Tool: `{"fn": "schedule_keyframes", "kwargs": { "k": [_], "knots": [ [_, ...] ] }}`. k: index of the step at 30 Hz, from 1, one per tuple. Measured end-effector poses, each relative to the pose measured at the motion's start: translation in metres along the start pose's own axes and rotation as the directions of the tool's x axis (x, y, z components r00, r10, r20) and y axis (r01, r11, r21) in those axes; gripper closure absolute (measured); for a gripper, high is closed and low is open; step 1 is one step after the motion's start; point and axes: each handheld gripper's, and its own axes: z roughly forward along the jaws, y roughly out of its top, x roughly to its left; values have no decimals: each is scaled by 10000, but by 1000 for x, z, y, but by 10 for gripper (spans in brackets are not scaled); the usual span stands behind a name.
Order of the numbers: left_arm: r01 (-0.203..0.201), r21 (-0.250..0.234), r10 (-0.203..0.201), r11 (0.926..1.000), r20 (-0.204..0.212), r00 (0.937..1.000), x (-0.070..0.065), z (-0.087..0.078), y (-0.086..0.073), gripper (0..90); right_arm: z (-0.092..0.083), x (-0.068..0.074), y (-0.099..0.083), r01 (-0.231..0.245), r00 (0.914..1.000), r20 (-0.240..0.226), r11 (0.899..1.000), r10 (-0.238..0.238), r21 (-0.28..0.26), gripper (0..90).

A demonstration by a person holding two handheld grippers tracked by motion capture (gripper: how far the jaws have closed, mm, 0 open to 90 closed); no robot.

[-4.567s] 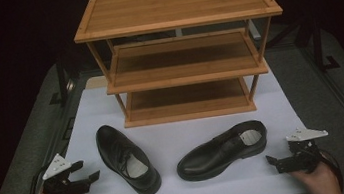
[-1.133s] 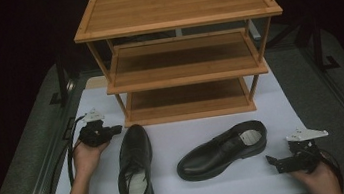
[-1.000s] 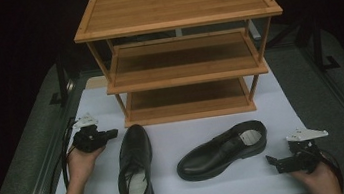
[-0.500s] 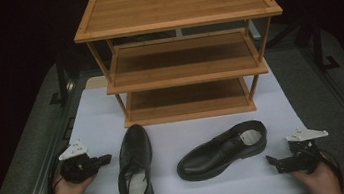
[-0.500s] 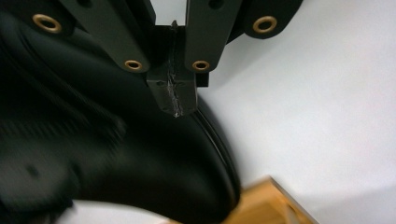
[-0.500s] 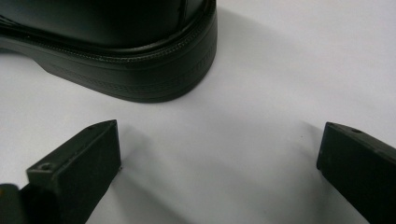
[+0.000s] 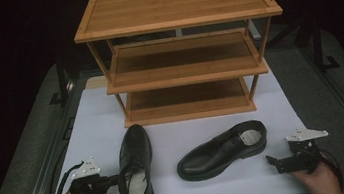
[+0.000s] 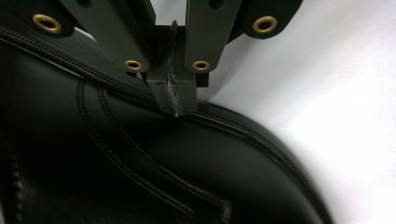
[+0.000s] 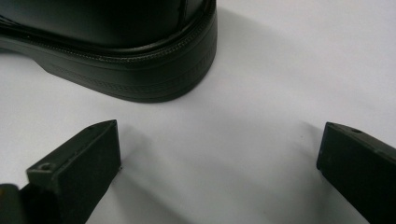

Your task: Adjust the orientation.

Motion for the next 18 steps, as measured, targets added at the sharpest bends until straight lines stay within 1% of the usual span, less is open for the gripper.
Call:
{"fn": "schedule_keyframes", "kwargs": {
  "k": [1,6,10,17,18],
  "knots": [
    [-25,-33,25,10000,-37,10000,0,0,0,900,0,0,0,0,10000,2,10000,0,0,0],
    [51,-87,-50,9999,75,10000,1,0,-1,900,0,0,0,-2,10000,5,10000,2,6,0],
    [-33,-134,33,9999,-12,10000,1,2,1,900,0,0,0,0,10000,3,10000,0,9,0],
    [65,-208,-65,9998,-17,10000,0,7,5,900,0,0,0,3,10000,7,10000,-3,7,0],
    [140,-233,-140,9996,12,9999,-1,8,6,900,0,0,0,3,10000,6,10000,-3,11,0]
  ]
}}
